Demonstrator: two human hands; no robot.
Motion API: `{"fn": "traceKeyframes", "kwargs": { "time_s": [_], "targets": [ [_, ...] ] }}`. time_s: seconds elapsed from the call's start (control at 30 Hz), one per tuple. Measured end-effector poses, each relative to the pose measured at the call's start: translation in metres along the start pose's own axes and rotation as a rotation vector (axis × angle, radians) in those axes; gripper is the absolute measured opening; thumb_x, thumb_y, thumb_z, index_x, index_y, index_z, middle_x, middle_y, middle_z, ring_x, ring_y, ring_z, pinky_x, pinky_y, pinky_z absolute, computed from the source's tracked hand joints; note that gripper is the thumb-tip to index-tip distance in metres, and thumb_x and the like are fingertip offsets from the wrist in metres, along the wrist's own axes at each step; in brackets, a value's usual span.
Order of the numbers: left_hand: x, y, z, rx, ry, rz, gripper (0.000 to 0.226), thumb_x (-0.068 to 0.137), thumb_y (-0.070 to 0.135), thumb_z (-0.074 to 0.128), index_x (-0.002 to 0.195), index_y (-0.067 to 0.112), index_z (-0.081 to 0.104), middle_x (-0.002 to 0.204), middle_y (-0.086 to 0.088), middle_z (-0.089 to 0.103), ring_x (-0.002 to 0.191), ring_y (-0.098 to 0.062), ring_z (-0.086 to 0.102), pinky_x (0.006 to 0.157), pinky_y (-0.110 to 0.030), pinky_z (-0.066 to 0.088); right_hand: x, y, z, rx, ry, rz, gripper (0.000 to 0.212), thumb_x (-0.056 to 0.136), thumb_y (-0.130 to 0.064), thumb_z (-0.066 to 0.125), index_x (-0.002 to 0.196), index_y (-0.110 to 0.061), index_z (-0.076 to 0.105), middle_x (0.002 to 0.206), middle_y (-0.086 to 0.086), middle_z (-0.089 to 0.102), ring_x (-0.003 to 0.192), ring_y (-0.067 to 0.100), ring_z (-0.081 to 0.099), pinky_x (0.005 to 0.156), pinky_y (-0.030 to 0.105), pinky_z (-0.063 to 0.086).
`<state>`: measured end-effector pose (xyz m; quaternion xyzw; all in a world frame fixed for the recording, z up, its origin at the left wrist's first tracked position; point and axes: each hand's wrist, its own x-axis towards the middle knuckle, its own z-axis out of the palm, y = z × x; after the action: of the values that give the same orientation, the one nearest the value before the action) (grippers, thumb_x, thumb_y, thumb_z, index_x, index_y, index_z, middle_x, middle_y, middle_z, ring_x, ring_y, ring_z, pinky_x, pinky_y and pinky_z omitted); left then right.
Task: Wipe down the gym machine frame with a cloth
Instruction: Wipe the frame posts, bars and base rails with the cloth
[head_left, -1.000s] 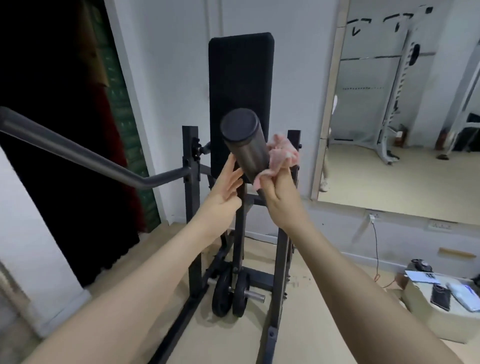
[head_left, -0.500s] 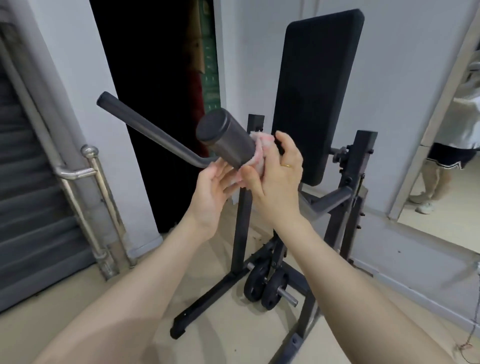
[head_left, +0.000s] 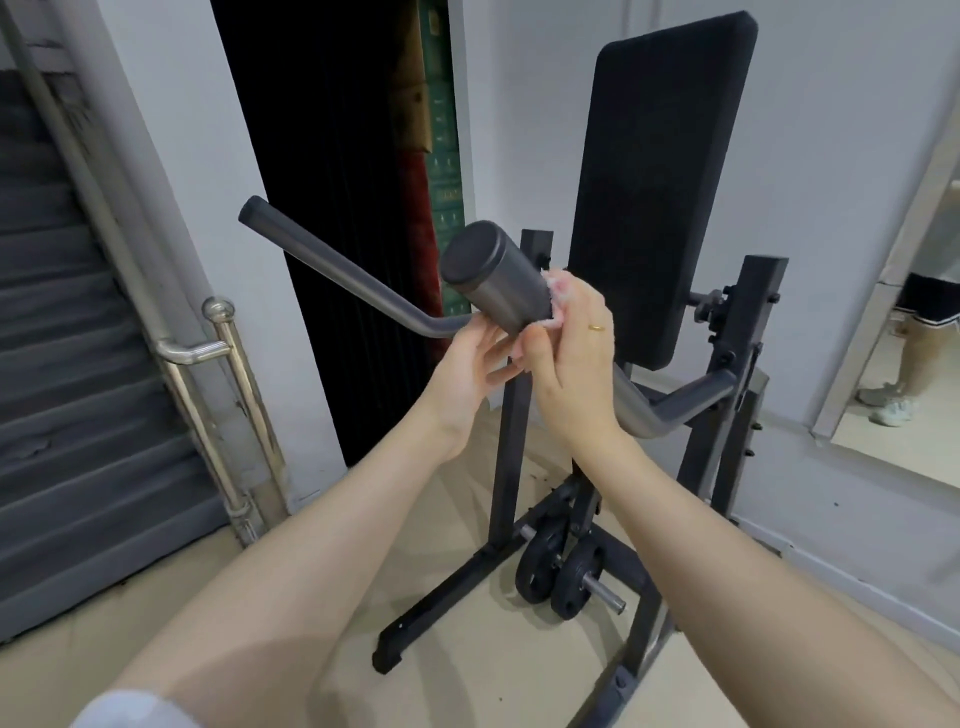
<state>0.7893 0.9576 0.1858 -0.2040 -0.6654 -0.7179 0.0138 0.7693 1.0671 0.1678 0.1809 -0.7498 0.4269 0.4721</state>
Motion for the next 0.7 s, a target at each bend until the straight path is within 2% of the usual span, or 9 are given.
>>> {"fn": "traceKeyframes", "kwargs": {
  "time_s": [0.07,0.13,0.2,0.27,0.4,0.5,0.57,0.63,0.7],
  "targets": [
    [0.0,0.002,0.0,0.028,-0.03,0.021,0.038,0.1,0.042,0.022,0.115,0.036,0.057,0.117,0.015,0.065,0.112,-0.001,0.058,0.099,-0.028,0.045,0.011,-0.023,0.007,0.024,0.039,-0.068,0.044,0.09,-0.023,0.042,0.129,-0.004,0.052,0.13,0.01,0.054,0.12,0.014,0.042,0.105,0.027,0.031],
    [-0.001,-0.001,-0.001,0.018,-0.042,0.041,0.037,0.1,0.043,0.021,0.117,0.04,0.053,0.119,0.017,0.063,0.112,0.001,0.057,0.096,-0.026,0.047,0.019,-0.03,0.012,0.015,0.063,-0.139,0.044,0.09,-0.023,0.047,0.13,-0.006,0.05,0.132,0.011,0.053,0.122,0.016,0.042,0.106,0.028,0.03],
    [-0.003,-0.006,0.0,0.016,-0.045,0.058,0.038,0.101,0.042,0.025,0.133,0.035,0.043,0.131,0.012,0.056,0.12,-0.004,0.053,0.103,-0.034,0.043,0.011,-0.013,0.012,-0.009,0.055,-0.16,0.043,0.089,-0.022,0.056,0.129,-0.01,0.047,0.134,0.011,0.051,0.124,0.02,0.042,0.107,0.033,0.031],
    [-0.007,-0.012,0.002,-0.007,-0.035,0.076,0.041,0.101,0.04,0.026,0.14,0.028,0.033,0.139,0.007,0.049,0.126,-0.01,0.049,0.109,-0.04,0.037,-0.005,0.016,0.006,-0.055,0.021,-0.099,0.045,0.087,-0.02,0.064,0.127,-0.008,0.046,0.134,0.011,0.05,0.125,0.021,0.042,0.108,0.039,0.034],
    [-0.01,-0.024,0.009,0.01,0.018,0.018,0.041,0.098,0.046,0.03,0.138,0.038,0.033,0.137,0.012,0.048,0.127,-0.013,0.048,0.112,-0.042,0.033,-0.019,0.045,-0.003,-0.132,-0.047,0.05,0.047,0.083,-0.018,0.071,0.124,-0.005,0.052,0.129,0.01,0.053,0.12,0.023,0.048,0.103,0.047,0.042],
    [-0.006,-0.036,0.015,0.002,0.104,-0.023,0.033,0.1,0.045,0.03,0.129,0.042,0.045,0.132,0.01,0.055,0.126,-0.011,0.049,0.113,-0.044,0.031,-0.006,0.026,-0.003,-0.049,-0.064,0.05,0.044,0.085,-0.024,0.067,0.124,-0.011,0.052,0.124,0.006,0.055,0.116,0.023,0.05,0.098,0.045,0.045],
    [0.001,-0.048,0.018,0.017,0.158,-0.03,0.039,0.099,0.047,0.032,0.132,0.036,0.049,0.128,0.01,0.059,0.122,-0.01,0.052,0.111,-0.044,0.034,-0.002,0.023,-0.003,0.022,-0.069,0.013,0.043,0.086,-0.026,0.061,0.125,-0.012,0.051,0.127,0.005,0.054,0.118,0.023,0.048,0.101,0.042,0.042],
    [0.007,-0.063,0.024,0.023,0.18,-0.062,0.041,0.099,0.047,0.029,0.134,0.035,0.046,0.124,0.011,0.062,0.12,-0.01,0.054,0.11,-0.043,0.035,-0.011,0.044,-0.006,0.028,-0.106,-0.02,0.046,0.086,-0.024,0.064,0.126,-0.009,0.05,0.131,0.007,0.052,0.121,0.024,0.047,0.104,0.04,0.039],
    [0.009,-0.078,0.034,0.043,0.184,-0.091,0.036,0.101,0.043,0.023,0.131,0.039,0.043,0.116,0.014,0.065,0.119,-0.009,0.055,0.11,-0.039,0.035,-0.026,0.087,-0.013,-0.048,-0.176,0.052,0.049,0.082,-0.025,0.071,0.124,-0.007,0.053,0.127,0.008,0.054,0.119,0.024,0.049,0.1,0.046,0.043]
  ]
}}
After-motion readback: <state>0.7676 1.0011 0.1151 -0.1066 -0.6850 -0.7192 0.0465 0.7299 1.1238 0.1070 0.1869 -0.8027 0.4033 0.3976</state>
